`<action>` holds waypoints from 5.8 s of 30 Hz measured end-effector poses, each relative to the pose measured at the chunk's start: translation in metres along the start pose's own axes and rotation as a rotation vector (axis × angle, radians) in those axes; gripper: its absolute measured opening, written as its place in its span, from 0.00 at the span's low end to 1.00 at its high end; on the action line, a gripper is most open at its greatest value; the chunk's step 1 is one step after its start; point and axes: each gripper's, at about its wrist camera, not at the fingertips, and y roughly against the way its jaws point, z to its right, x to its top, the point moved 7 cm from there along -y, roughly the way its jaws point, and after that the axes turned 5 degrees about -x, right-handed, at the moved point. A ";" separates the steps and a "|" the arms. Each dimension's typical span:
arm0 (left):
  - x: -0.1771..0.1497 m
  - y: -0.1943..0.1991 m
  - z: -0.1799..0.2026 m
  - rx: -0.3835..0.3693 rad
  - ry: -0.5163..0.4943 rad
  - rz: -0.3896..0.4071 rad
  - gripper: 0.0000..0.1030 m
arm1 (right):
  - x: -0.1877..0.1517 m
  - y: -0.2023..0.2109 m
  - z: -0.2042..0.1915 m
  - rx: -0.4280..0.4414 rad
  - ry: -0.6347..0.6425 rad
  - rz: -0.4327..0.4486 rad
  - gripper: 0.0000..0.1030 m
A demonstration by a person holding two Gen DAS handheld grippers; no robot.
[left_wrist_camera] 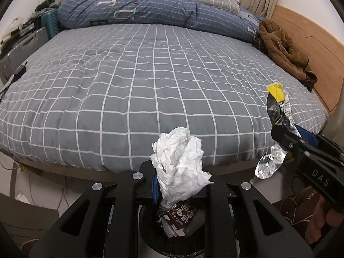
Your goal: Collect trash
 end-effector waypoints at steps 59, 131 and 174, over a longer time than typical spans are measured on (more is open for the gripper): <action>-0.157 -0.077 -0.073 0.063 0.138 -0.328 0.16 | -0.195 -0.105 -0.058 0.019 0.135 -0.487 0.45; -0.124 -0.055 0.001 0.074 0.020 -0.145 0.94 | -0.125 -0.050 0.041 -0.088 0.041 -0.186 0.93; -0.072 0.120 0.017 0.093 -0.008 0.100 0.94 | -0.058 0.119 0.029 -0.099 0.003 0.084 0.93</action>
